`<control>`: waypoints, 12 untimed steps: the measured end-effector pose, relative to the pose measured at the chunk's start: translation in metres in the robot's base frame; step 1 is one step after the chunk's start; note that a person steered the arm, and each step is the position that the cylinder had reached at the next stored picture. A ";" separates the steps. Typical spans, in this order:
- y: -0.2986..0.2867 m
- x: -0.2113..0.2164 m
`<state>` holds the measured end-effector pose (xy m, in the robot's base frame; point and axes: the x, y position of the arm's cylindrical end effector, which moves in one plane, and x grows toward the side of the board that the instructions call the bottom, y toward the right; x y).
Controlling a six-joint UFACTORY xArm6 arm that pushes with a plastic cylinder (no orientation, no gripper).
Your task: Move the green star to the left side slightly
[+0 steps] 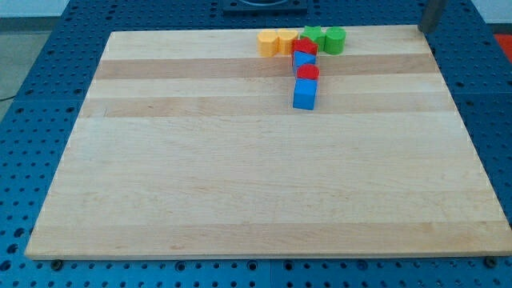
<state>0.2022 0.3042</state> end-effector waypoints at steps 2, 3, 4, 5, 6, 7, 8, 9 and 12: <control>-0.018 -0.006; -0.038 -0.011; -0.063 -0.010; -0.095 -0.011; -0.124 -0.011; -0.130 -0.011; -0.130 -0.011; -0.136 -0.011; -0.144 -0.010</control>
<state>0.1918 0.1605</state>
